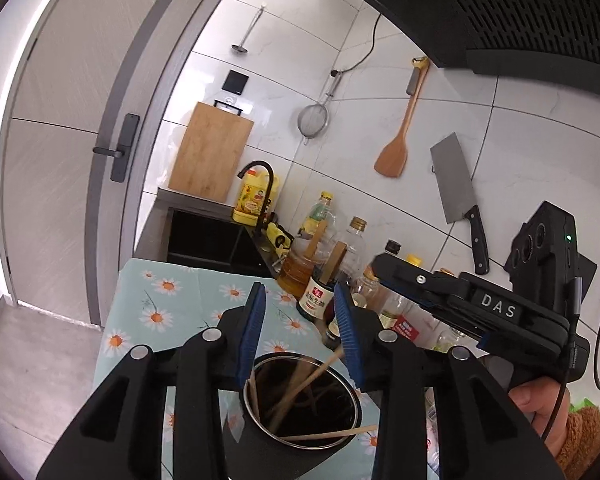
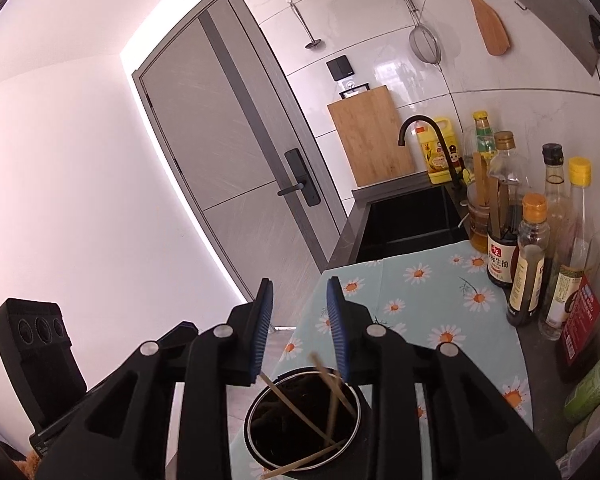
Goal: Organize utensils
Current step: 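Bring both open tools back down to the remaining sticks, then grasp one wooden stick from the row with the right tool, then grasp a wooden stick with the left tool while the right tool holds its stick, then lift both sticks over the black holder and open both tools to drop them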
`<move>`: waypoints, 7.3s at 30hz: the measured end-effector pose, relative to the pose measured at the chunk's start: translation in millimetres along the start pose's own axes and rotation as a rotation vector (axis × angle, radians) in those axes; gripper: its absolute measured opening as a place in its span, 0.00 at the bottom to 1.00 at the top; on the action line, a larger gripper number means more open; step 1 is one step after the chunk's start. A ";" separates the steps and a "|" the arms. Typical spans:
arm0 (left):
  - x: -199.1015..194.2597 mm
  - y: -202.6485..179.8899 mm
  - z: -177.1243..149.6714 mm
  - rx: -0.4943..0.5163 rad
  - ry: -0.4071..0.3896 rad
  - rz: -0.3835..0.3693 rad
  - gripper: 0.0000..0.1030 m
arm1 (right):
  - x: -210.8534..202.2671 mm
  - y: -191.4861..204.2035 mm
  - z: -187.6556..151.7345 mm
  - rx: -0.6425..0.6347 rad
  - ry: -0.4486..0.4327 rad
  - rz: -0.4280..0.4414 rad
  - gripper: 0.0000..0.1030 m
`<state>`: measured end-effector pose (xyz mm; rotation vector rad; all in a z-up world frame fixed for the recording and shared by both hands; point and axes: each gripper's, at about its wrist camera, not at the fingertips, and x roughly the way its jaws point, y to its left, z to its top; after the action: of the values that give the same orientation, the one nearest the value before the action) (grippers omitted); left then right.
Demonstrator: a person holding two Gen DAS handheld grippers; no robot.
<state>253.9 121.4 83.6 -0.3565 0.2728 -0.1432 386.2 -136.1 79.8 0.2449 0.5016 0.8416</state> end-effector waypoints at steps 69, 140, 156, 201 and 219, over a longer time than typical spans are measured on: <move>-67.2 9.9 -177.0 -0.081 0.893 0.095 0.92 | 6.7 -12.6 -210.1 0.121 1.047 -0.145 0.25; 32.0 -28.3 -219.0 -0.208 1.144 0.475 0.37 | -34.9 -38.9 -193.1 0.241 1.036 -0.124 0.05; 49.1 -59.3 -224.8 -0.197 1.126 0.556 0.27 | -47.6 -40.8 -182.1 0.237 1.014 -0.064 0.05; -51.8 -21.6 -123.8 -0.218 0.777 0.184 0.04 | -42.9 -11.4 -163.9 0.310 0.804 -0.003 0.06; -67.5 -25.4 -10.7 -0.118 0.325 -0.069 0.04 | -60.7 39.5 -53.6 0.165 0.369 0.080 0.06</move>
<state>184.2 106.9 99.2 -0.4604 0.5918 -0.2540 299.0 -156.2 69.4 0.2631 0.9135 0.9293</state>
